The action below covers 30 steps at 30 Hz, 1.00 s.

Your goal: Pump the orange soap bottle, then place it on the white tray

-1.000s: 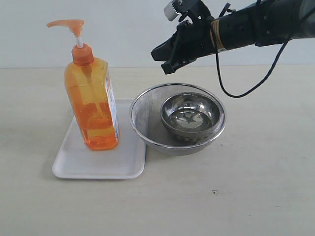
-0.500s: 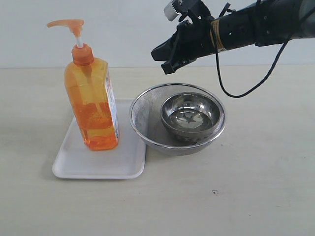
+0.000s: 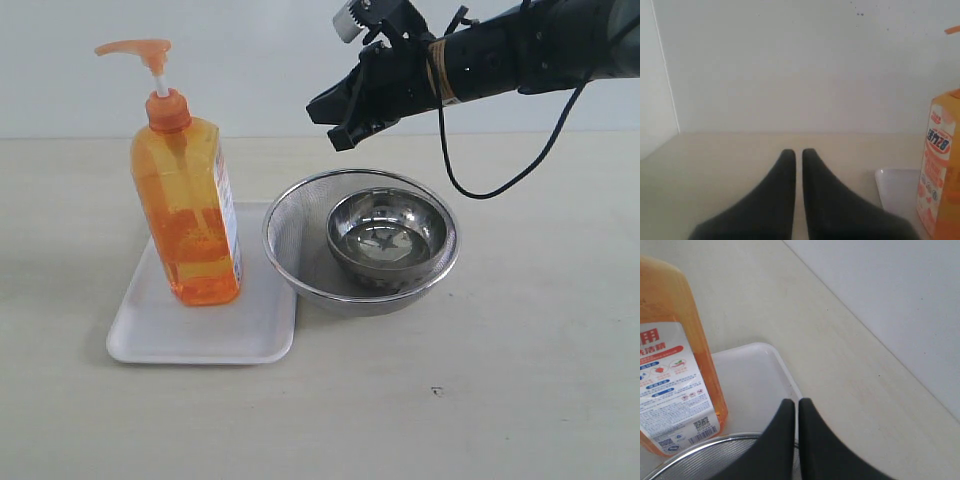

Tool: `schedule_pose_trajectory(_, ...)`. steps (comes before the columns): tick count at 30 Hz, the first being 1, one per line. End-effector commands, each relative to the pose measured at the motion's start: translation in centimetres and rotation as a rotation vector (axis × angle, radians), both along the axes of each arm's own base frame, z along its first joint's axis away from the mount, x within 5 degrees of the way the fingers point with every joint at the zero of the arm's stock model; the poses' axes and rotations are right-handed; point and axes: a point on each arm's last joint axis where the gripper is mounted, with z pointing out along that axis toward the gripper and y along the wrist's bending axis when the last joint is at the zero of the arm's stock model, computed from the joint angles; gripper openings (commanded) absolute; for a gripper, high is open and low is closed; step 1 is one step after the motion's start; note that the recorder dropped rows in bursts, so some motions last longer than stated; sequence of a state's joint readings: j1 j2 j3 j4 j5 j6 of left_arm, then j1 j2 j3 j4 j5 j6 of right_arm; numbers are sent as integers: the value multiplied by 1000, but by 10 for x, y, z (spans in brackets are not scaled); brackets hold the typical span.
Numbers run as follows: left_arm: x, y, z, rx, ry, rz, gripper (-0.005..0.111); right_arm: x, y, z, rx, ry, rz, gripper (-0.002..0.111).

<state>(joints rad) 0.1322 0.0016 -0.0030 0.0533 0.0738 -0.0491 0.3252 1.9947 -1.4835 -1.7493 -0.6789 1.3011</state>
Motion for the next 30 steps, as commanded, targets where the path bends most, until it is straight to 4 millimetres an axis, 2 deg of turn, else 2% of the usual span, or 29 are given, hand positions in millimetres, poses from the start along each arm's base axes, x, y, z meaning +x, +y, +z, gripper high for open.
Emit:
schedule_pose_trajectory(1, 0, -1, -6, -57, 47, -10, 5, 1, -3, 5, 8, -11, -11, 0)
schedule_pose_trajectory(12, -1, -4, -17, -169, 162, -34, 5, 1, -3, 5, 8, -11, -11, 0)
schedule_pose_trajectory(30, -2, -5, -22, -109, 221, -44, 5, 1, -3, 5, 8, -11, -11, 0)
